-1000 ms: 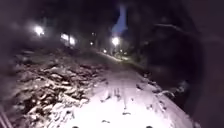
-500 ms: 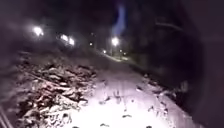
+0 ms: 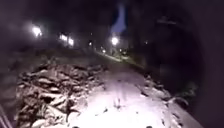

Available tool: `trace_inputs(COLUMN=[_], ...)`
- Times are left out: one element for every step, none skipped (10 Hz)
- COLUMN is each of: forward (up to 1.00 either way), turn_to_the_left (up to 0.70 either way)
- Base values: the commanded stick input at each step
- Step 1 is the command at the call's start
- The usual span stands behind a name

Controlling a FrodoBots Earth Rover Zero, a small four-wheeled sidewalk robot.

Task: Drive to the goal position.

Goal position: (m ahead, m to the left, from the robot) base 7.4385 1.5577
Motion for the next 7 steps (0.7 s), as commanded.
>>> trace_inputs(forward=[0.0, 0.0, 0.0, 0.0, 0.0, 0.66, 0.7], turn_to_the_left=[0.0, 0.0, 0.0, 0.0, 0.0, 0.0, 0.0])
